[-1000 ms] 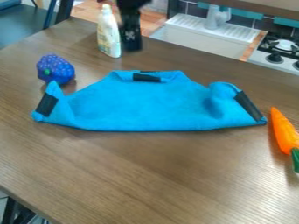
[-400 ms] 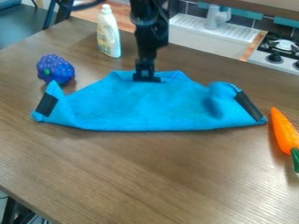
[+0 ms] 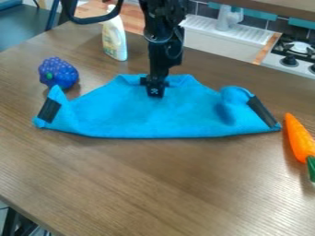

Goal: Unfold the cloth from top to bottom

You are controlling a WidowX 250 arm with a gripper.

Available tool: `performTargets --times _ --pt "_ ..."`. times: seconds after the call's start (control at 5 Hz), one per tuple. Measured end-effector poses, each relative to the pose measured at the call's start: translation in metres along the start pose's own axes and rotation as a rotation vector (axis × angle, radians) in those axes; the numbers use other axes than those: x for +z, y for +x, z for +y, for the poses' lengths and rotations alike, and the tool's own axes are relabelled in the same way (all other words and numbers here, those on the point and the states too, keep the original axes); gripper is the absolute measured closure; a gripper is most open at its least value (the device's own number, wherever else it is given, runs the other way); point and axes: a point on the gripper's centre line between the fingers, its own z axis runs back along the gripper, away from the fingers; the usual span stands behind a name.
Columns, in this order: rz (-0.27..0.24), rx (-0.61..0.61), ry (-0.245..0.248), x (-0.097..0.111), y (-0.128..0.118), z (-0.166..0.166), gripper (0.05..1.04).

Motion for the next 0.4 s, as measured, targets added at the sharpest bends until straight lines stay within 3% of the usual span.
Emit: performTargets --times 0.4 --pt "-0.012 -0.008 -0.01 0.0002 0.0002 -0.0003 0.082"
